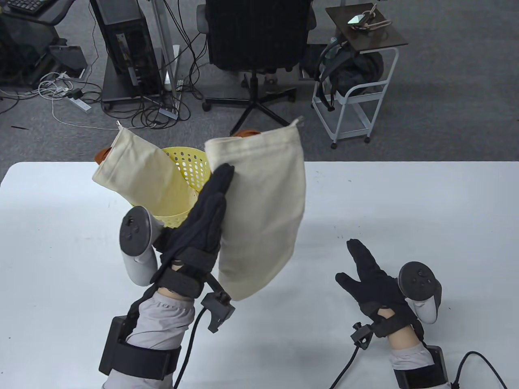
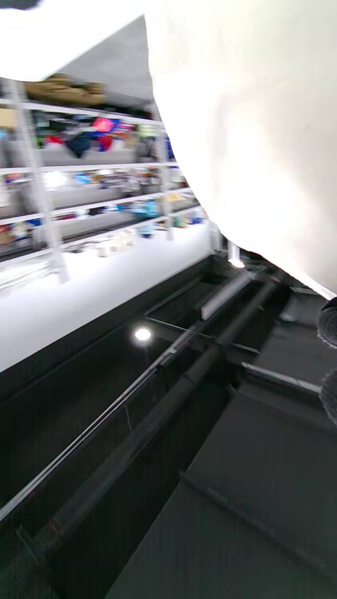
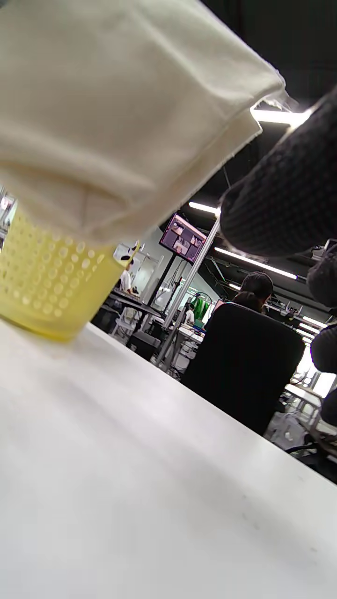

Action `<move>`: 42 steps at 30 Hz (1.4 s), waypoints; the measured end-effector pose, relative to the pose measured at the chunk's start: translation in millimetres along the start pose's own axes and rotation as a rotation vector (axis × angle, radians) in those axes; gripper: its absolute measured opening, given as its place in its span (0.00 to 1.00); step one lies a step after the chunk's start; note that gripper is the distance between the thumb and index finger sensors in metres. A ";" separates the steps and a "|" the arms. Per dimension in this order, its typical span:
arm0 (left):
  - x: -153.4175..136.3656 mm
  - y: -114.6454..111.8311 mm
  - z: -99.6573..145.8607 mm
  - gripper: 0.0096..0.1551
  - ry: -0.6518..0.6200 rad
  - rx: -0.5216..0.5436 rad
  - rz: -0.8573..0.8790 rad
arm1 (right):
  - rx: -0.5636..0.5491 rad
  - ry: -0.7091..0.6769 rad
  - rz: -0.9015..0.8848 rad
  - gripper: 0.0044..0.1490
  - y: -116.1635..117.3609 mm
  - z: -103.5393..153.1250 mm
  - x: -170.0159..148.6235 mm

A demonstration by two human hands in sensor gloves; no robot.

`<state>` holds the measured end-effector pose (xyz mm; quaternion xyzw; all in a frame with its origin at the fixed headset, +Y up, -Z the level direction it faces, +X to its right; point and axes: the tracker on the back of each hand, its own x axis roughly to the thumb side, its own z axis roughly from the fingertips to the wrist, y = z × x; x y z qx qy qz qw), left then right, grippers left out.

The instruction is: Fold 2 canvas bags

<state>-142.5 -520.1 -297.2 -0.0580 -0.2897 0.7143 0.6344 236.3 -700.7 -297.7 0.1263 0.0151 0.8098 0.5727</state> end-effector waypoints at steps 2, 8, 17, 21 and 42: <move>-21.0 -8.9 -3.0 0.37 0.036 -0.048 0.094 | 0.011 -0.028 -0.114 0.52 -0.1 -0.9 -0.9; -73.2 -22.8 -13.1 0.35 0.124 -0.101 0.243 | 0.139 -0.093 -0.451 0.49 3.4 -5.2 -2.5; -134.1 -4.2 -15.5 0.39 0.371 -0.019 0.068 | 0.113 -0.127 -0.394 0.38 3.3 -5.9 5.3; -153.7 -8.0 -13.4 0.41 0.521 -0.033 -0.035 | 0.155 -0.114 -0.357 0.39 5.2 -5.7 7.9; -179.4 -72.1 -31.4 0.36 0.657 -0.156 -0.141 | 0.173 0.027 -0.334 0.44 0.6 -8.3 -2.6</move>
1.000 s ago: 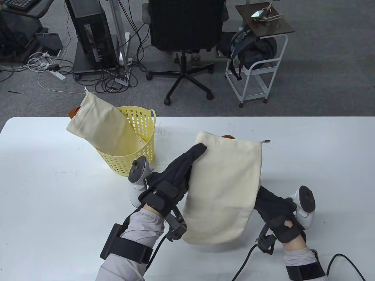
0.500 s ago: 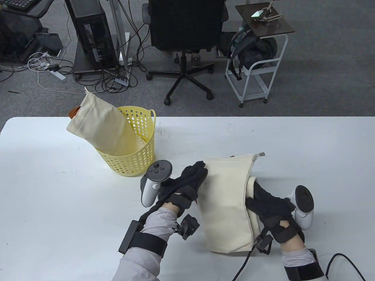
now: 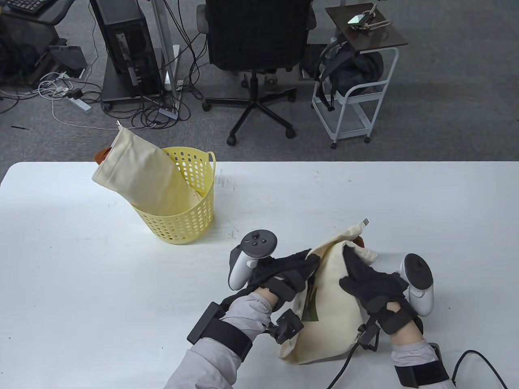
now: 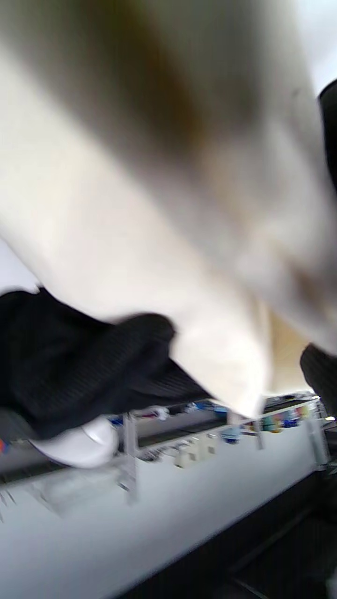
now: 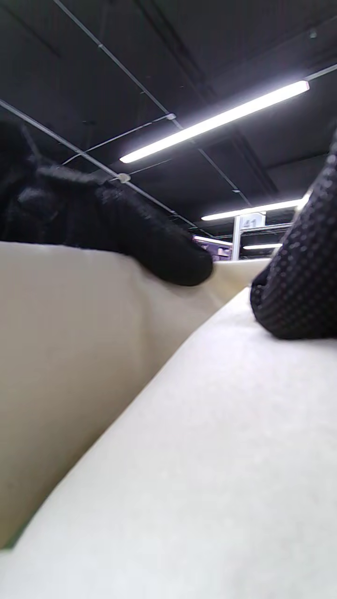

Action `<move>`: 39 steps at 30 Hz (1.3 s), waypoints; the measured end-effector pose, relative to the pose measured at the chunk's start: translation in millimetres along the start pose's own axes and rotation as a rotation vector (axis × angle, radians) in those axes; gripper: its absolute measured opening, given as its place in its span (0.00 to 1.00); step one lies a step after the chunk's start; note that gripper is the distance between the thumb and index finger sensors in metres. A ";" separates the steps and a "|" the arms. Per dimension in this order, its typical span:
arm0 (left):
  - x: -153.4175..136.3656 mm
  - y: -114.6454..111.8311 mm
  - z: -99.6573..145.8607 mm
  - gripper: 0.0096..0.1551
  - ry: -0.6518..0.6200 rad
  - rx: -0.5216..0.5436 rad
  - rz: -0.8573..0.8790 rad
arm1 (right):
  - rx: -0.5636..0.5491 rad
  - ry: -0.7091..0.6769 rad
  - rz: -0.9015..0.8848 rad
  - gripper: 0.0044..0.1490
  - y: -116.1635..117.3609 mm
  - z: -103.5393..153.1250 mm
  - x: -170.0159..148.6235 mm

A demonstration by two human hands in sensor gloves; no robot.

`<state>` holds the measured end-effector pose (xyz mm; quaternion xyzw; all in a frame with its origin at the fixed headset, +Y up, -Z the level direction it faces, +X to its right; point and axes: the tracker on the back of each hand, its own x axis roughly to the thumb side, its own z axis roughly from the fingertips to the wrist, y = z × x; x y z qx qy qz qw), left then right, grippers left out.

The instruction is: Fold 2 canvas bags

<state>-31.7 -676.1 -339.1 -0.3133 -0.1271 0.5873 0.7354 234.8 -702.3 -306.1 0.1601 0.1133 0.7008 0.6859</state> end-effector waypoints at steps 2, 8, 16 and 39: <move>-4.4 16.9 2.5 0.36 -0.043 0.011 0.101 | -0.050 -0.015 0.000 0.44 -8.6 2.1 2.1; -20.5 64.4 18.4 0.35 -0.210 0.020 0.462 | -0.281 -0.095 0.116 0.43 -34.8 11.7 5.7; -62.6 85.6 26.0 0.34 -0.214 0.149 0.568 | -0.497 -0.046 0.344 0.44 -42.2 21.6 4.9; -111.8 98.2 53.4 0.43 0.082 0.336 0.352 | -0.311 0.296 0.479 0.40 -44.3 10.2 -18.1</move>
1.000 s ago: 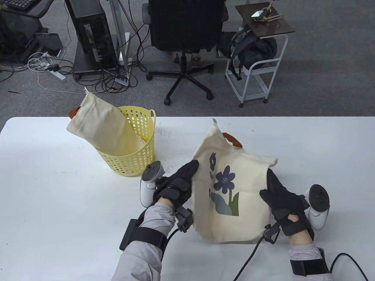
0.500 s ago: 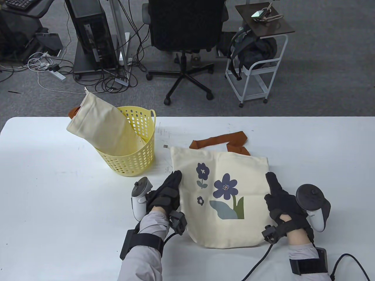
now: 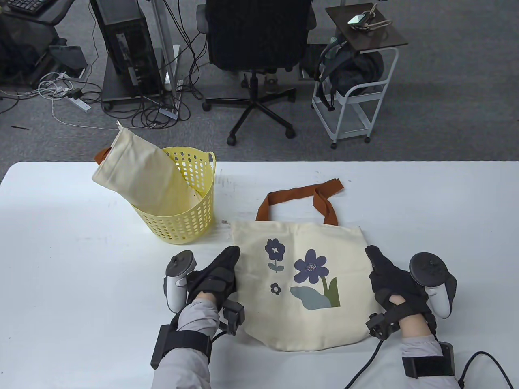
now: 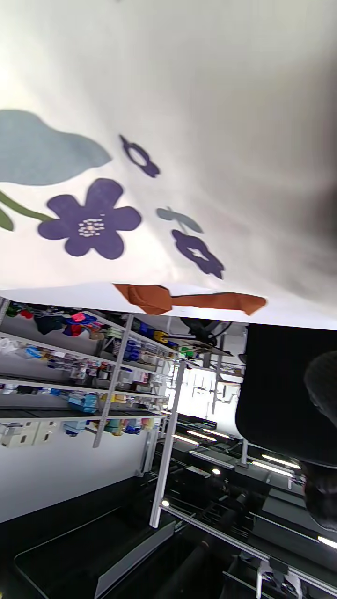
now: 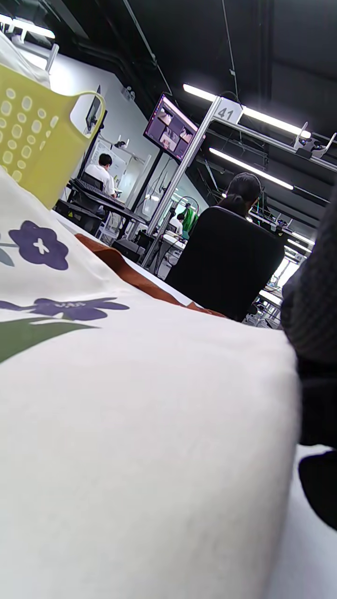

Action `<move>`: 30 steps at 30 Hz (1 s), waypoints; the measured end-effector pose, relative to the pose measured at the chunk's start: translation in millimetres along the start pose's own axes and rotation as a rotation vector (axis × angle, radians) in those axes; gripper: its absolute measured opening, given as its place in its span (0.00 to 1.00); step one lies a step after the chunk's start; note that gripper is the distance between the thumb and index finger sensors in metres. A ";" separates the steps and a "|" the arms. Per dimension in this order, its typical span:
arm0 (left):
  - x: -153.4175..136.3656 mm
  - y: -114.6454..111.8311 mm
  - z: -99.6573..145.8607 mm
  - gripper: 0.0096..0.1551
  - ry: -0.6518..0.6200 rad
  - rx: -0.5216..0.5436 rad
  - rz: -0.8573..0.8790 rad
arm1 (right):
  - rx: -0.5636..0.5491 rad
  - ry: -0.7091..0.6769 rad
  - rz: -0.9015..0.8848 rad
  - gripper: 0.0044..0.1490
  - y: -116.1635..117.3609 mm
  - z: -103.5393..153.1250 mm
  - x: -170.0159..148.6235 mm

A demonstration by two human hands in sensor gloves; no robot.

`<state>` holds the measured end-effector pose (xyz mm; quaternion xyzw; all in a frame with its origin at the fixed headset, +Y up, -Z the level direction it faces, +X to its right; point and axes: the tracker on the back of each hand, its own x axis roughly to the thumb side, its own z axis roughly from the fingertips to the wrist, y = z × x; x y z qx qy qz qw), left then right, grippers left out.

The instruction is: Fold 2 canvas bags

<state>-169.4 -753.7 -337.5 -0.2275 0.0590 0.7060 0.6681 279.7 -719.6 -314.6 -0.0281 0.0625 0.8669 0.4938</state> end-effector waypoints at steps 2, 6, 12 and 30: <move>1.1 9.6 7.2 0.42 -0.014 0.036 -0.016 | -0.007 0.010 0.014 0.40 -0.6 0.7 -0.4; 4.7 25.5 20.1 0.41 -0.069 0.103 -0.132 | -0.044 0.003 0.039 0.40 -1.5 2.2 1.2; 12.8 20.8 29.5 0.38 -0.193 0.142 -0.464 | -0.003 0.002 0.097 0.39 2.6 4.9 6.0; -3.6 -22.4 19.3 0.30 -0.198 0.042 -1.330 | 0.178 0.129 0.403 0.36 23.7 0.4 -10.5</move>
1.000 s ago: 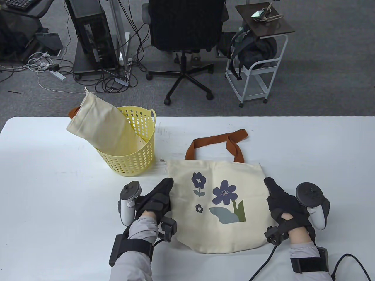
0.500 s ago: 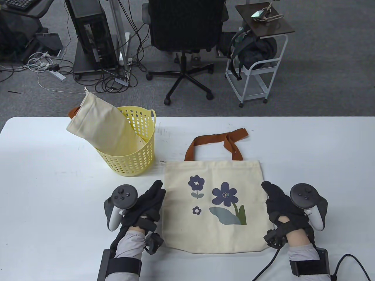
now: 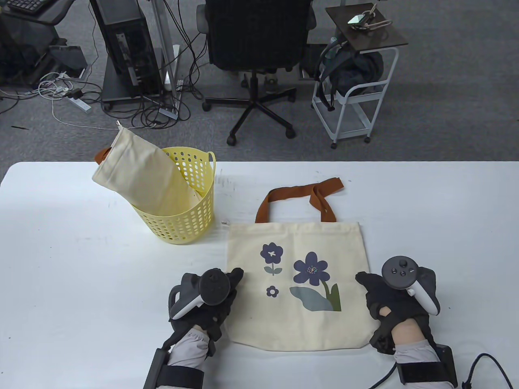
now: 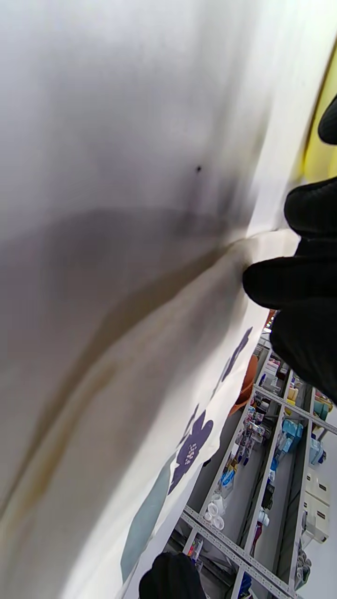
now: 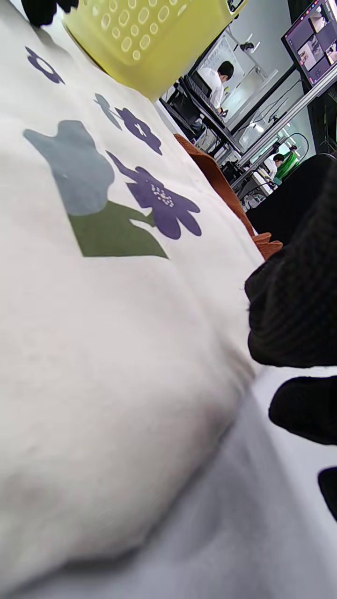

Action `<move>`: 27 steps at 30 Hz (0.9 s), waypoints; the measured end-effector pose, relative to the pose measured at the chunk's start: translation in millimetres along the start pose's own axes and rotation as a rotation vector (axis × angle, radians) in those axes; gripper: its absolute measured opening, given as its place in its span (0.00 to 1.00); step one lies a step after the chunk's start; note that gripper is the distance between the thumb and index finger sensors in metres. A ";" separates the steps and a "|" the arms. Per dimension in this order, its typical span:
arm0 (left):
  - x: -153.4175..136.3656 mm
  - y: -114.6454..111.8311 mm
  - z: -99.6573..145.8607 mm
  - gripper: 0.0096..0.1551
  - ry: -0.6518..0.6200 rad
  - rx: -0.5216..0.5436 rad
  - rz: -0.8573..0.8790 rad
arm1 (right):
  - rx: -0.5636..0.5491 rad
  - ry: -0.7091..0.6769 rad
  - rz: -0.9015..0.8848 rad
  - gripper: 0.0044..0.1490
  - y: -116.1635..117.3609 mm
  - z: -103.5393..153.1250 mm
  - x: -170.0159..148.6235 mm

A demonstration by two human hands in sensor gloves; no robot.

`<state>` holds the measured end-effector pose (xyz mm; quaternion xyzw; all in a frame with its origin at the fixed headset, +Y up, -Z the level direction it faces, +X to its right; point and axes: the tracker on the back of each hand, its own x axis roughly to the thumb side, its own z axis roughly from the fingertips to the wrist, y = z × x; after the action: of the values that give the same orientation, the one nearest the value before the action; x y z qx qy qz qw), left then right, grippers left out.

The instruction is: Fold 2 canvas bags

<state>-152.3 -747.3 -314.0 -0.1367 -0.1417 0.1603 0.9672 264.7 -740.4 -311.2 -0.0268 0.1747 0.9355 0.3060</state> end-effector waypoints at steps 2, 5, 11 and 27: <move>-2.1 -3.0 -2.3 0.30 0.014 -0.021 -0.005 | 0.010 0.010 -0.011 0.36 3.4 -2.5 -6.2; -5.8 -7.1 -3.6 0.29 0.026 -0.031 0.009 | 0.044 0.028 0.015 0.36 10.2 -6.8 -15.5; -11.5 -11.0 -2.7 0.29 0.037 -0.030 0.036 | 0.062 0.052 0.008 0.40 11.9 -7.7 -24.8; -16.5 -10.9 -2.0 0.29 0.042 -0.033 0.075 | 0.049 0.033 0.230 0.34 23.3 -9.0 -16.2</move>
<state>-163.7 -763.5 -316.3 -0.1612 -0.1188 0.1910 0.9609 263.8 -770.2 -309.9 -0.0143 0.2046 0.9593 0.1943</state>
